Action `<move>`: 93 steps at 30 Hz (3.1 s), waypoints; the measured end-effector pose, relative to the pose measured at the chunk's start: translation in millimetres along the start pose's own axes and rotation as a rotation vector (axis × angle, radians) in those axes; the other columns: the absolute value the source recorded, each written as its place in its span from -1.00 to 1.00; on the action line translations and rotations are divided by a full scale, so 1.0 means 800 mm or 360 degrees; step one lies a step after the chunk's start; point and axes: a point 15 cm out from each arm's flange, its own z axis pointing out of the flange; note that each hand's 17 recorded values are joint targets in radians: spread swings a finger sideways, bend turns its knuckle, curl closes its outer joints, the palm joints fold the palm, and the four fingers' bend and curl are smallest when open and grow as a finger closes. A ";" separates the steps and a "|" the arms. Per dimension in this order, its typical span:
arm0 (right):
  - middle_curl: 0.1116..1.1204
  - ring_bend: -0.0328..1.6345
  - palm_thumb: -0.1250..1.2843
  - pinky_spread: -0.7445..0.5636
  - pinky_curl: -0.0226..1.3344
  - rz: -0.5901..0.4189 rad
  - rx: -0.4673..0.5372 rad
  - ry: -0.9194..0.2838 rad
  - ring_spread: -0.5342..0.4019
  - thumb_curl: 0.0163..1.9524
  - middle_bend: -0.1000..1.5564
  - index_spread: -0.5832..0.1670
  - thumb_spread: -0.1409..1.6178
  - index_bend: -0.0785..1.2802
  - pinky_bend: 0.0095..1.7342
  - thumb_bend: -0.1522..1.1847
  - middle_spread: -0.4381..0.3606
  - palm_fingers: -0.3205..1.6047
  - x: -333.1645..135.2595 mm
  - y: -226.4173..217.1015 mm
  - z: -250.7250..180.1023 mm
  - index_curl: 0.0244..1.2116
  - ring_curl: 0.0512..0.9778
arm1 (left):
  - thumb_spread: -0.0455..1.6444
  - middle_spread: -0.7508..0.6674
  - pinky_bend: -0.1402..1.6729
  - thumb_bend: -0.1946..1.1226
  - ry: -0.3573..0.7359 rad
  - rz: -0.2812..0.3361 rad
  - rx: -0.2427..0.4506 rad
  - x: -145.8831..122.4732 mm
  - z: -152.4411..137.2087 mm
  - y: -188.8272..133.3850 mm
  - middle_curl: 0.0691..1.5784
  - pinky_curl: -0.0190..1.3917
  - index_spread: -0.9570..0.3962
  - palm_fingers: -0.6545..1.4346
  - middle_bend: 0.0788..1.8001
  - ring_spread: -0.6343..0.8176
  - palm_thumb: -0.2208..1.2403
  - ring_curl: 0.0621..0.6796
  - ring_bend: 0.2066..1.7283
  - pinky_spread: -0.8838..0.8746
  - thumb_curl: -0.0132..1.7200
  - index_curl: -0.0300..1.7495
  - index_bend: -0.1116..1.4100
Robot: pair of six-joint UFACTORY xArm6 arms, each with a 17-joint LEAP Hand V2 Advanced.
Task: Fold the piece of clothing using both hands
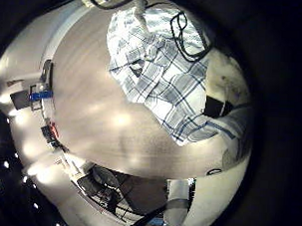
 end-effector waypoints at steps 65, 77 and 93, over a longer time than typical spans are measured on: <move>0.42 0.78 -0.08 -0.50 0.03 0.0364 -0.0307 0.0254 -0.43 -0.60 0.20 -0.45 0.72 -0.43 0.63 -0.82 -0.48 -0.43 0.138 -0.105 -0.012 0.34 0.41 | 0.31 -0.72 0.10 -0.75 0.0033 0.0072 -0.0016 -0.026 0.020 -0.242 0.26 0.09 -0.46 -0.09 -0.42 -0.68 0.29 0.28 0.16 -0.63 -0.41 0.51 -0.63; -0.05 0.12 -0.32 0.15 -0.29 0.0542 0.0356 0.0121 -0.14 -0.72 -0.20 -0.42 0.76 -0.47 0.09 -0.79 -0.22 -0.63 0.203 -0.126 -0.140 -0.09 -0.13 | 0.38 0.16 -0.21 -0.73 -0.0027 -0.0072 0.0425 -0.085 -0.098 -0.238 -0.15 0.01 0.09 -0.36 -0.87 -0.11 0.21 -0.03 -0.09 -0.09 -0.47 0.12 -0.62; -0.26 -0.08 -0.19 0.53 -0.52 0.0341 0.0301 0.0102 -0.17 -0.75 -0.30 -0.57 0.76 -0.47 -0.29 -0.78 -0.54 -0.50 0.242 -0.012 -0.128 -0.23 -0.32 | 0.41 0.34 -0.40 -0.74 0.0071 0.0046 0.0268 -0.056 -0.069 -0.090 -0.41 -0.15 0.37 -0.27 -0.87 0.09 0.15 -0.25 -0.26 0.20 -0.52 -0.21 -0.61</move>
